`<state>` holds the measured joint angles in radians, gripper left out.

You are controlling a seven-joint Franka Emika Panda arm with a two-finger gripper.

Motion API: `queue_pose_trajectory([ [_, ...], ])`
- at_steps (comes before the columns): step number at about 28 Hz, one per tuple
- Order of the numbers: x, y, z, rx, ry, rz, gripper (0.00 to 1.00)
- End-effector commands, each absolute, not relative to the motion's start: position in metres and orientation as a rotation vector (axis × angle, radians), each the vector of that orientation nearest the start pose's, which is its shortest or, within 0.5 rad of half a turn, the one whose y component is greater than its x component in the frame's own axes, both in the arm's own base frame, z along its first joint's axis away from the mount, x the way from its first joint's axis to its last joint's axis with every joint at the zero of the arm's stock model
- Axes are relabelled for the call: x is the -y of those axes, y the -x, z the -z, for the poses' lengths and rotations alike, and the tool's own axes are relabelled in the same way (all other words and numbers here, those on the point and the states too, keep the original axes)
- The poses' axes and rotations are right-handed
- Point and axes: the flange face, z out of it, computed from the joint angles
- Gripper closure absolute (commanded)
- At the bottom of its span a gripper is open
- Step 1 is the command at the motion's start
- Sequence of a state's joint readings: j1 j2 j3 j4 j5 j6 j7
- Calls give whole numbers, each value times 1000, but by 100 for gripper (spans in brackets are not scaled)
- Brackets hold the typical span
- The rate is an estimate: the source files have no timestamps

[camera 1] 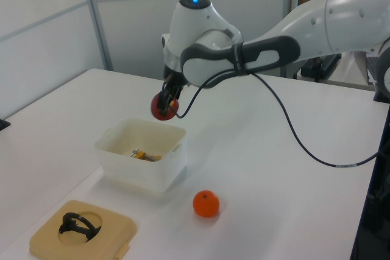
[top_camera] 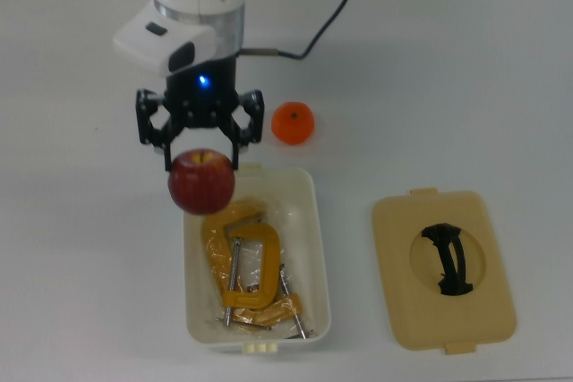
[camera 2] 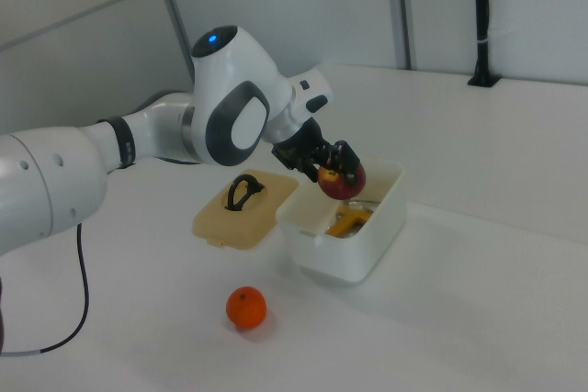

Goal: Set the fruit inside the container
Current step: 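Carry the apple over the white box and lower it inside, then open the gripper to release the apple and rise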

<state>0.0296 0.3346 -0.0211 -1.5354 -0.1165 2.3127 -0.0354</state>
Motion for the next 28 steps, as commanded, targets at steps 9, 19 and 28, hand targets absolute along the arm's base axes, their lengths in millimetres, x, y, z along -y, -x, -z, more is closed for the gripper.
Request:
queue_pose_trajectory([
  [9, -22, -690, -483, 73, 3209, 435, 0],
  [19, -19, -638, -477, 581, 3110, -116, 0],
  [28, -65, -616, -418, 696, 3058, -283, 0],
])
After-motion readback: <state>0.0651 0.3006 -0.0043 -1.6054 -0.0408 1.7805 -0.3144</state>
